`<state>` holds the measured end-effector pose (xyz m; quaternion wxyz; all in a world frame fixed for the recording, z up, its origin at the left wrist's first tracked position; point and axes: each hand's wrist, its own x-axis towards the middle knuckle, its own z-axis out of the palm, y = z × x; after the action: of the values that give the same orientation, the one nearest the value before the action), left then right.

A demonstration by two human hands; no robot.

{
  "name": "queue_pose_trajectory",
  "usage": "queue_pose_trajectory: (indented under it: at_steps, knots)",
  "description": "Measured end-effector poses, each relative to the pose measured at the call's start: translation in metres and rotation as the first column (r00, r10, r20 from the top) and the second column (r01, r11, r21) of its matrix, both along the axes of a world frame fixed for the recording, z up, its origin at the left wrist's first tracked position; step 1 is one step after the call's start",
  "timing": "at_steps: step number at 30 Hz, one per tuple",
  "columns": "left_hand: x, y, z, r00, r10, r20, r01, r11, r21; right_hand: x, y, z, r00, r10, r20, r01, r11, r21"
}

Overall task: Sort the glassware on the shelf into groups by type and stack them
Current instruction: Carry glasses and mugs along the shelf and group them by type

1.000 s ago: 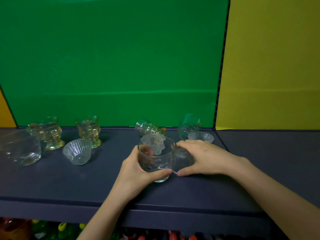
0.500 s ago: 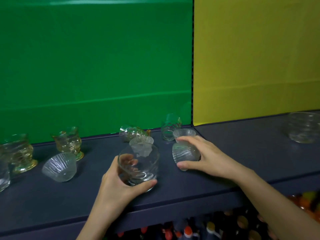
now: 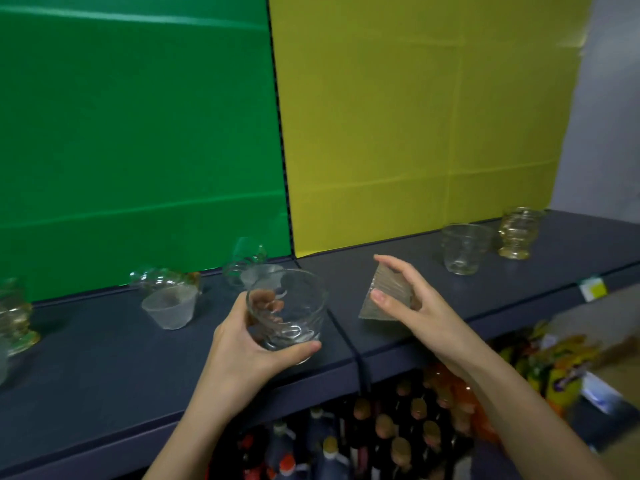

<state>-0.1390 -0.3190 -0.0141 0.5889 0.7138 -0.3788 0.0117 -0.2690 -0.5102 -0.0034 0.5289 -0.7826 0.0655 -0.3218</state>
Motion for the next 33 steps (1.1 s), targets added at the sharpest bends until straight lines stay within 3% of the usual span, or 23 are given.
queue_pose_trajectory:
  at_steps: [8, 17, 26, 33]
  knots:
    - [-0.069, -0.112, 0.001, 1.000, -0.013, -0.023, 0.013, 1.000, 0.002, -0.082, -0.093, 0.001, 0.992, -0.104, 0.076, 0.099, 0.992, 0.075]
    - [-0.106, -0.217, 0.002, 0.995, 0.104, -0.009, -0.104, 0.993, 0.058, -0.140, -0.191, -0.006, 0.973, -0.195, 0.127, 0.176, 0.974, 0.145]
    - [-0.085, -0.278, -0.006, 0.975, 0.218, 0.032, -0.220, 0.964, 0.147, -0.148, -0.262, -0.010, 0.957, -0.249, 0.147, 0.225, 0.961, 0.163]
    - [-0.066, -0.299, -0.005, 0.951, 0.309, -0.023, -0.297, 0.931, 0.214, -0.121, -0.328, -0.020, 0.972, -0.204, 0.118, 0.186, 0.972, 0.141]
